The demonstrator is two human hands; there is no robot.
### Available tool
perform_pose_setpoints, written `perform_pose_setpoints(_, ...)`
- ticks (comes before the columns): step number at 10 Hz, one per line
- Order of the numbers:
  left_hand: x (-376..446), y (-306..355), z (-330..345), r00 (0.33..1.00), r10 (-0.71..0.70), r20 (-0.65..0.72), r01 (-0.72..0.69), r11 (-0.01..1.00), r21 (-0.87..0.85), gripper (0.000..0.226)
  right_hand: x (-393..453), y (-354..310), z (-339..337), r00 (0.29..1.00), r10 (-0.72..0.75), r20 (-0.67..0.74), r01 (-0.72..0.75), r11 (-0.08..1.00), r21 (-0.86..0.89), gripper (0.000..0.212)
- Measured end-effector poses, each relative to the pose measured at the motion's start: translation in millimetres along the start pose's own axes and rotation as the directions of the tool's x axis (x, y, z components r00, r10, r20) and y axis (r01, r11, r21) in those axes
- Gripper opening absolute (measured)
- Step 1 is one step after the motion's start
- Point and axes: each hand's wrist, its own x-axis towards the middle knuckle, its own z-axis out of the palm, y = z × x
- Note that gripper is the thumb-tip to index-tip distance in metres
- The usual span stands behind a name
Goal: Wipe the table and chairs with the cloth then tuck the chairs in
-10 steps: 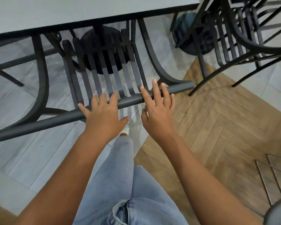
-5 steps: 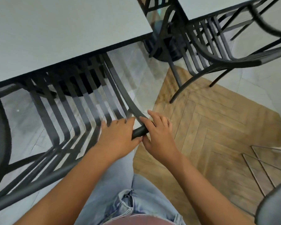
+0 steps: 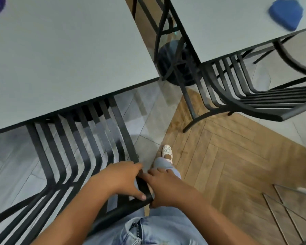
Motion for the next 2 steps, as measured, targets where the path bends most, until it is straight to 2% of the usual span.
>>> perform_pose_setpoints(1, 16.4, 2.9, -10.0, 0.996, -0.051, -0.067, 0.048, 0.997, -0.055, 0.074, 12.7, 14.9, -15.3, 0.997, -0.064, 0.033, 0.066, 0.996, -0.063, 0.069)
perform_pose_setpoints(2, 34.4, 14.9, -23.2, 0.98, -0.107, -0.168, 0.092, 0.991, -0.097, 0.068, 21.7, 42.3, -40.8, 0.999, -0.046, 0.013, 0.047, 0.995, -0.091, 0.058)
